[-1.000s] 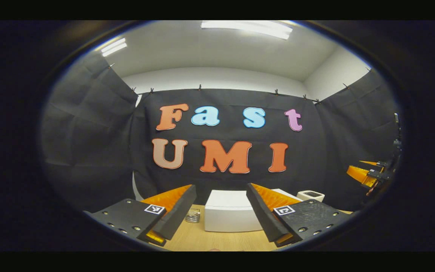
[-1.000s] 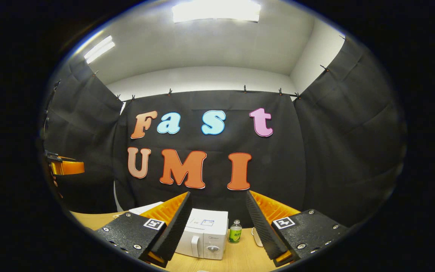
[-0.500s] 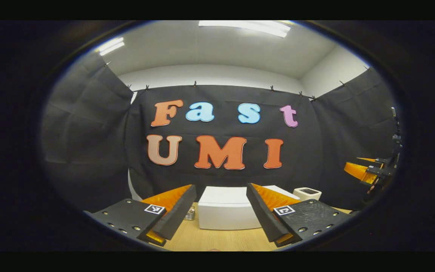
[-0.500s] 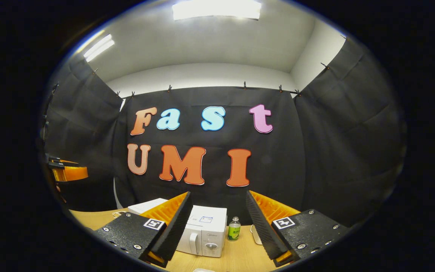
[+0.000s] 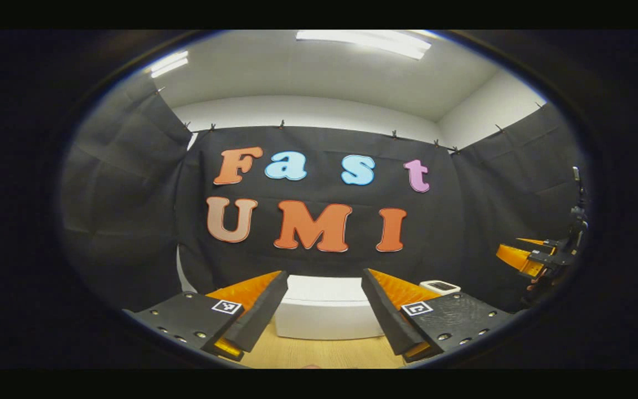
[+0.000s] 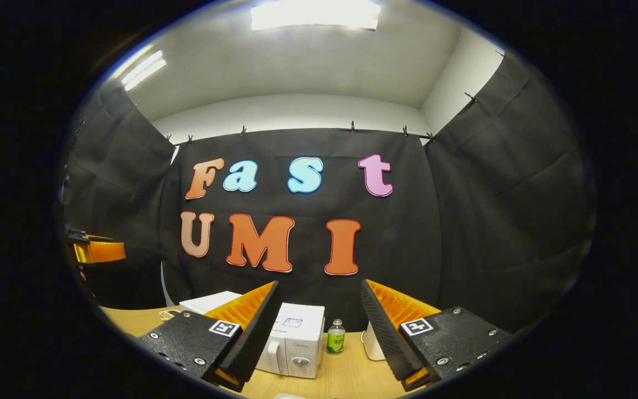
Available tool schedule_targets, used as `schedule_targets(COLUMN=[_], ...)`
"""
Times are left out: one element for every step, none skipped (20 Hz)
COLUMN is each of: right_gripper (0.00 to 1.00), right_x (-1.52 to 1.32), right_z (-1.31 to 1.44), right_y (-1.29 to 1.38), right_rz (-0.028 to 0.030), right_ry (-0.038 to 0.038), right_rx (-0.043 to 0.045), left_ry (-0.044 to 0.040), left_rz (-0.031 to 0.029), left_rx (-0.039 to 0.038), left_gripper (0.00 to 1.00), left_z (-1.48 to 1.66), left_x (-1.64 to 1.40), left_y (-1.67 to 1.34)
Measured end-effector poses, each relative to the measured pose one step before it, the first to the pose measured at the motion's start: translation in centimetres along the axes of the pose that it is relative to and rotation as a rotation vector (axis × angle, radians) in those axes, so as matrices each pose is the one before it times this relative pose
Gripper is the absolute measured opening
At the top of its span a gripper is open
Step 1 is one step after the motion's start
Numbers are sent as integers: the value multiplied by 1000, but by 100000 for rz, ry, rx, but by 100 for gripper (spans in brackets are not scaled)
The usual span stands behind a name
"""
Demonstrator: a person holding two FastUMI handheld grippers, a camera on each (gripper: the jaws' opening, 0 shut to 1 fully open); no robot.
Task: Open the microwave oven with the left hand, put the food in, and close the microwave oven.
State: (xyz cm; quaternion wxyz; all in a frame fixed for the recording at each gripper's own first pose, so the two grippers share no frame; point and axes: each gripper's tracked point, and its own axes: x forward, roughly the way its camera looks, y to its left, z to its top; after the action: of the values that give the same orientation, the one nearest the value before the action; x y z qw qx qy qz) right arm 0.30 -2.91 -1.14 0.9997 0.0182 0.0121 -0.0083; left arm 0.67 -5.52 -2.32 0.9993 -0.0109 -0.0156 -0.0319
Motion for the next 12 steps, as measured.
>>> schedule_targets(right_gripper=[92,93,93,93,93,93,93,93,93,93,93,93], right_x=[117,36,-88,-6,-26,40,-1,31,-8,-45,-124,-108], right_z=[-80,-90,-148,-177,-246,-307,-452,-355,-355,-336,-363,-489], right_y=[-280,-327,-325,-307,-275,-279,-244,-236,-230,-247,-292,-411], right_rz=[-424,-284,-254,-228,-204,-168,-109,-215,-282,-382,-355,-671], right_ry=[10,-227,-29,160,97,384,624,626,404,131,4,293], right_rx=[304,325,433,504,367,4,-288,-440,-299,-97,-73,-94], left_ry=[241,181,351,-25,154,323,655,613,479,629,639,553], left_rz=[-245,-417,-339,-387,-445,-325,-642,-888,-706,-853,-1115,-1388], left_rx=[-205,-53,124,216,452,467,386,457,181,-107,-242,-159], left_gripper=[87,88,90,91,88,86,91,88,88,88,85,88], left_z=[-357,-365,-322,-335,-472,-567,-485,-642,-638,-701,-817,-695], left_x=[175,123,131,110,187,194,142,314,303,298,279,261], left_y=[-335,-383,-411,-384,-444,-445,-636,-621,-647,-666,-707,-732])
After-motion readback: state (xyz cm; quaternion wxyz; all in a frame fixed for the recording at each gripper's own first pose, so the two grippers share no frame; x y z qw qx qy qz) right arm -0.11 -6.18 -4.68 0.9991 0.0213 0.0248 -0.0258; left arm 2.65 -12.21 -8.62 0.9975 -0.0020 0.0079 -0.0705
